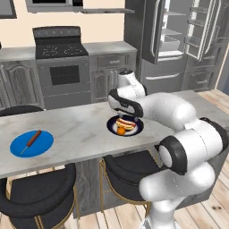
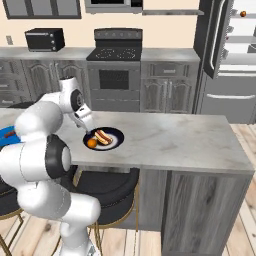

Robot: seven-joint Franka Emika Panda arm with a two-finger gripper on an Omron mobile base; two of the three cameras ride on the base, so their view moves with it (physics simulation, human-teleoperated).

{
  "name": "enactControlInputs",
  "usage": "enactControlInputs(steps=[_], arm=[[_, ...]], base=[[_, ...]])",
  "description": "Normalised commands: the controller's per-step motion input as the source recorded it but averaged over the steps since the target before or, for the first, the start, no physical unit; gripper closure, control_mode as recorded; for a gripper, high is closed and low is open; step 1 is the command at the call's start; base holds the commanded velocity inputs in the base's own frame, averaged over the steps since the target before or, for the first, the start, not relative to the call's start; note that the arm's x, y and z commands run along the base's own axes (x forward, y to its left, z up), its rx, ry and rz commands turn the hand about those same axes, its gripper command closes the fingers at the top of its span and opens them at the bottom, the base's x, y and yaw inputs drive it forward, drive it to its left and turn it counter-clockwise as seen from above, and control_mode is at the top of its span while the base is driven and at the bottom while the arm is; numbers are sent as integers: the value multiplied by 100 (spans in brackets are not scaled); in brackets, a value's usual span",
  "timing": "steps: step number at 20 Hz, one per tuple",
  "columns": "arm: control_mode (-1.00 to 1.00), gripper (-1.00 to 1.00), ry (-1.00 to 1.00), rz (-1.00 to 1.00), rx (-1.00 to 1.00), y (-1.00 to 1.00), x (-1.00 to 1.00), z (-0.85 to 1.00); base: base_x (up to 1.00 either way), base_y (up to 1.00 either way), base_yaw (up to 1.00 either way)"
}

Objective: Pick up the tangerine and peach from the fridge and place one fruit on each plate on the dining counter.

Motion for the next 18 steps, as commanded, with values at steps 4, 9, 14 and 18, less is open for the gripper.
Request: enactControlInputs(steps=[4, 9, 14, 18], arm=[[-100, -100, 0, 7, 11, -59, -100, 74], [-100, -100, 0, 17, 1, -46, -100, 89], [-100, -100, -6, 18, 0, -9, -100, 60], [-100, -100, -25, 20, 0, 0, -100, 31]], base=[[0, 0, 0], [0, 0, 0], [0, 0, 0], [0, 0, 0]])
